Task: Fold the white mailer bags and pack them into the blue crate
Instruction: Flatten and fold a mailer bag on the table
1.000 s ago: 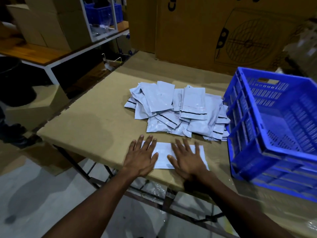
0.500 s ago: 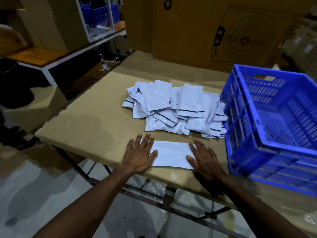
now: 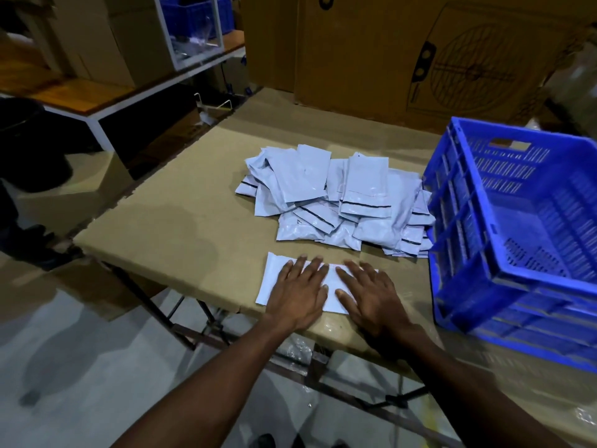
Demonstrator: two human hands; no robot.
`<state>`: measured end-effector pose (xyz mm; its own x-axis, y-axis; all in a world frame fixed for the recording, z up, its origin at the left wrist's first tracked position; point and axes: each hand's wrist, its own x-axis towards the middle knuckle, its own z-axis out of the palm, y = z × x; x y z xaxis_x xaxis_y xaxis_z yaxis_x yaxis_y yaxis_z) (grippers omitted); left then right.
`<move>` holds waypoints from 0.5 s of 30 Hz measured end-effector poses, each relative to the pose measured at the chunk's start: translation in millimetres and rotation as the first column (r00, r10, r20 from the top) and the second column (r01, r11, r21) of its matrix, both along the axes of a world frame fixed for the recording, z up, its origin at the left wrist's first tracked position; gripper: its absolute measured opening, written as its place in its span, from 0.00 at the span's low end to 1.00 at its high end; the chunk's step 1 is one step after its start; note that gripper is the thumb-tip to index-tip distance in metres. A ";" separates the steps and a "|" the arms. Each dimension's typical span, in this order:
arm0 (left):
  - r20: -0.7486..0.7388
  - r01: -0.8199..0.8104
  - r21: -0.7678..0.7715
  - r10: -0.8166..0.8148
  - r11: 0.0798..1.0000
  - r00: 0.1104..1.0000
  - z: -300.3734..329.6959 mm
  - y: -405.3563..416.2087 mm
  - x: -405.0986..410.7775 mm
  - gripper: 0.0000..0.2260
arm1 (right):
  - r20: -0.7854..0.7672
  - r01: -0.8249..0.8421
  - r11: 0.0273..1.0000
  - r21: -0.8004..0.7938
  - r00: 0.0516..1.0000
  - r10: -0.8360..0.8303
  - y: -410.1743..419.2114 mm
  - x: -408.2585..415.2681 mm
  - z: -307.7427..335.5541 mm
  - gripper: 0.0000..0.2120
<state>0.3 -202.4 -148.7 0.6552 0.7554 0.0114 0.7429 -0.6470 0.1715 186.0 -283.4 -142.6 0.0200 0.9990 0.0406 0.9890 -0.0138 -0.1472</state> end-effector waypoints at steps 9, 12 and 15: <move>-0.121 -0.149 -0.036 0.144 0.988 0.982 2.1 4.9 -20.0 0.33 | 0.006 0.073 0.995 -0.066 0.997 -0.073 -2.2 10.6 3.2 0.37; -0.130 -0.161 -0.042 0.154 0.986 0.979 0.4 5.2 -18.2 0.35 | 0.089 0.000 0.999 -0.036 0.996 0.004 6.0 -5.7 9.8 0.34; -0.134 -0.153 -0.031 0.147 0.988 0.980 -0.9 5.3 -19.9 0.37 | 0.115 -0.088 0.992 -0.085 0.988 0.098 15.5 -20.8 7.9 0.35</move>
